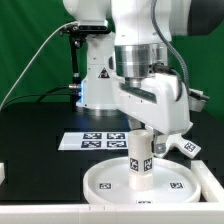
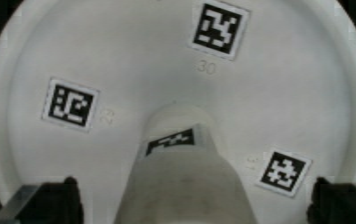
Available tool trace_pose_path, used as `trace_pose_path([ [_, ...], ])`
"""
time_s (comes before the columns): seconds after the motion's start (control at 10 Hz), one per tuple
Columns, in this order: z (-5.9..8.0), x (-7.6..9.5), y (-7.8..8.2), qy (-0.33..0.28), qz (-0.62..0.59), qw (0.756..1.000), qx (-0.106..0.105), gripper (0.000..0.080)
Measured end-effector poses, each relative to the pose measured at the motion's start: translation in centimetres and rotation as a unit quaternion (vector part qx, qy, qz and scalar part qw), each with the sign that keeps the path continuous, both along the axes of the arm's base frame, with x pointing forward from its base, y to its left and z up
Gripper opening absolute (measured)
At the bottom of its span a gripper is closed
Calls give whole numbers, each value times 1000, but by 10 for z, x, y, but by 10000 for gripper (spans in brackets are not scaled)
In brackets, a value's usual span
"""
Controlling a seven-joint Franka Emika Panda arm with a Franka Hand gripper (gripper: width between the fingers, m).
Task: Assemble round table
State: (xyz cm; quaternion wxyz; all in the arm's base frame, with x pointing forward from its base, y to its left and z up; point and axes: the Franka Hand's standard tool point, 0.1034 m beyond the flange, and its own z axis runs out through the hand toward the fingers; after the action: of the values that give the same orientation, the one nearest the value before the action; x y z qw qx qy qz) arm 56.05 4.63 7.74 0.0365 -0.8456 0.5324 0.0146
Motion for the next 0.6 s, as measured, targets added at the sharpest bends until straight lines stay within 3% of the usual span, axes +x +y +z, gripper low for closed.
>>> trace_pose_path([
  [0.5, -2, -3, -1, -8, 181, 983, -1, 649],
  [0.6, -2, -2, -2, -12, 278, 960, -12, 649],
])
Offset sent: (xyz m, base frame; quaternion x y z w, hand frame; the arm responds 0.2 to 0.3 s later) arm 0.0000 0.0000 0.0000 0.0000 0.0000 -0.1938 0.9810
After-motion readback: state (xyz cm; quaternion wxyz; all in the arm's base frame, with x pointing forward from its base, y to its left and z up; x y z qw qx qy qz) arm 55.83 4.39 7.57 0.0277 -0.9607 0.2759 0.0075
